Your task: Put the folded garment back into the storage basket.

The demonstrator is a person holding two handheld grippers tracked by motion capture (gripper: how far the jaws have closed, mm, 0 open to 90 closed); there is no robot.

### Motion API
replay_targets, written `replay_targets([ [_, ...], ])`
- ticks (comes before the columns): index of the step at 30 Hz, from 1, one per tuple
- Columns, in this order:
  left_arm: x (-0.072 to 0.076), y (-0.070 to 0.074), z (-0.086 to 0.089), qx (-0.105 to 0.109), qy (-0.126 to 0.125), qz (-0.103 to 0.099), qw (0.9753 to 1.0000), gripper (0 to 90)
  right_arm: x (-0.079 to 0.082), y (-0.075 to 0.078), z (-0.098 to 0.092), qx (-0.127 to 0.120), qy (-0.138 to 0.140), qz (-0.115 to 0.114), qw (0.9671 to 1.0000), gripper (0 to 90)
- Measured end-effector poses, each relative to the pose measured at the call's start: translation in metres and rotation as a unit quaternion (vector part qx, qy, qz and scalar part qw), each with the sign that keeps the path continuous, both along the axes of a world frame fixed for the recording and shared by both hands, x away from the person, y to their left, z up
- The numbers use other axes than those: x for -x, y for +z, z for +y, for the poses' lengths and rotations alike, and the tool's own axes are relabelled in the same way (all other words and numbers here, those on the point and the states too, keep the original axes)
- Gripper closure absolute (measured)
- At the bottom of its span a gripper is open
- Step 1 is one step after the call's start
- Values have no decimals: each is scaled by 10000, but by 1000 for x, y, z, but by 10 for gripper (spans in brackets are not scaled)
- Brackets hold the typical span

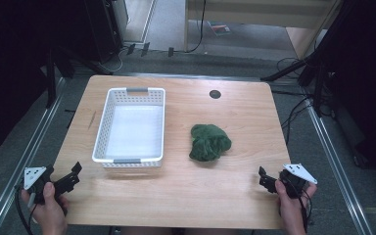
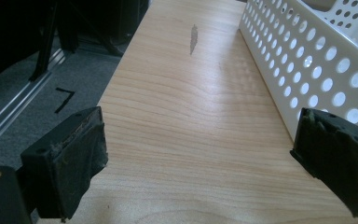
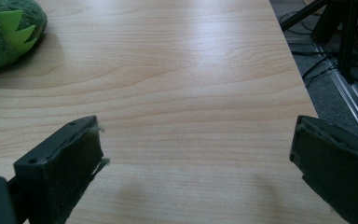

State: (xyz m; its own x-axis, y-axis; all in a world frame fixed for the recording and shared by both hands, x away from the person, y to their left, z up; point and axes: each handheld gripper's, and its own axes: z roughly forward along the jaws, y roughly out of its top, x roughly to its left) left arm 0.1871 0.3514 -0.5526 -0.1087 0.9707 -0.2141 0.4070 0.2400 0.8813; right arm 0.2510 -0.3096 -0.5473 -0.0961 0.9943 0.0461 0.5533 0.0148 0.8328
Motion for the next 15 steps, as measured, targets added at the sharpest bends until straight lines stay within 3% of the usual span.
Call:
replay_targets([
  [6, 1, 1, -3, -223, 59, -122, 9997, 30, 0, 0, 0, -6, 7, 24, 10000, 25],
  [8, 3, 7, -1, -76, 108, -227, 9997, 26, 0, 0, 0, 8, 2, 23, 10000, 25],
  [15, 7, 27, -4, 2, 85, -353, 9993, 26, 0, 0, -1, -47, 9, 18, 10000, 25],
])
